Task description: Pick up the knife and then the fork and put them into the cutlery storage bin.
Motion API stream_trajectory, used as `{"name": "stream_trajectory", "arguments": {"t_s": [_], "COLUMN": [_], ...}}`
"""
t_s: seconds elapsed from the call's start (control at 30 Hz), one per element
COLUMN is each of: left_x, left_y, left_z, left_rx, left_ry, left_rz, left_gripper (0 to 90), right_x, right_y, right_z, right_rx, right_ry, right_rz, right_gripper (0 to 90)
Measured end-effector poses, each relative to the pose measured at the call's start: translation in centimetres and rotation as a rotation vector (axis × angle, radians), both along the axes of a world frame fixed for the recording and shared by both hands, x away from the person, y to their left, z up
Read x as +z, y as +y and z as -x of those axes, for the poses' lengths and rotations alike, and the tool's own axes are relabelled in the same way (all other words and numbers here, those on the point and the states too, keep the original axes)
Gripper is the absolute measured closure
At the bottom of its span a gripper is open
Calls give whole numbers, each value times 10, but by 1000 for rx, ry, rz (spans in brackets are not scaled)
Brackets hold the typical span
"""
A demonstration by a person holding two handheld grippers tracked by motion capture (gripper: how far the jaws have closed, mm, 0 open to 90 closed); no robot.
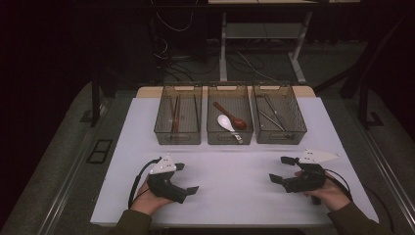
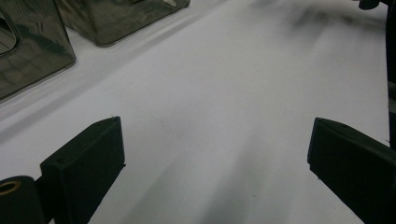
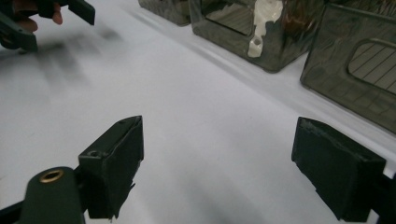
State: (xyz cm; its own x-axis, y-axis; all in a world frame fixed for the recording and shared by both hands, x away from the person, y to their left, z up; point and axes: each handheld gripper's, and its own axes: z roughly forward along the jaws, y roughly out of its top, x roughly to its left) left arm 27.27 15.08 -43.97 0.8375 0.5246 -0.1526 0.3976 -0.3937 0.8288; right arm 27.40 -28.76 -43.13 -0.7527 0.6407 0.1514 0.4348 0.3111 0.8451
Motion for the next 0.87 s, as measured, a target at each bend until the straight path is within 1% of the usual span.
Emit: {"name": "stream_trajectory", "arguments": {"t_s": [0.07, 0.17, 0.27, 0.33, 0.57, 0.87], "left_x": [0, 0, 0, 0, -1, -1], "left_y": [0, 0, 0, 0, 1, 0], "left_z": [0, 0, 0, 0, 0, 0], "left_rx": [0, 2, 1, -1, -2, -2], "left_ry": [0, -1, 0, 0, -1, 0], "left_rz": [-1, -1, -2, -4, -6, -7], "left_gripper": [29, 29, 29, 29, 29, 29], "right_x": [-1, -3, -6, -8, -10, -9], "right_y": [0, -1, -3, -3, -3, -4], "right_z": [4, 8, 11, 12, 12, 12], "right_rx": [-1, 3, 4, 7, 15, 18], "right_ry": [0, -7, -3, -4, -6, -5], "right_rz": [-1, 9, 12, 23, 39, 37], "right_gripper": [167, 167, 167, 167, 167, 167]}}
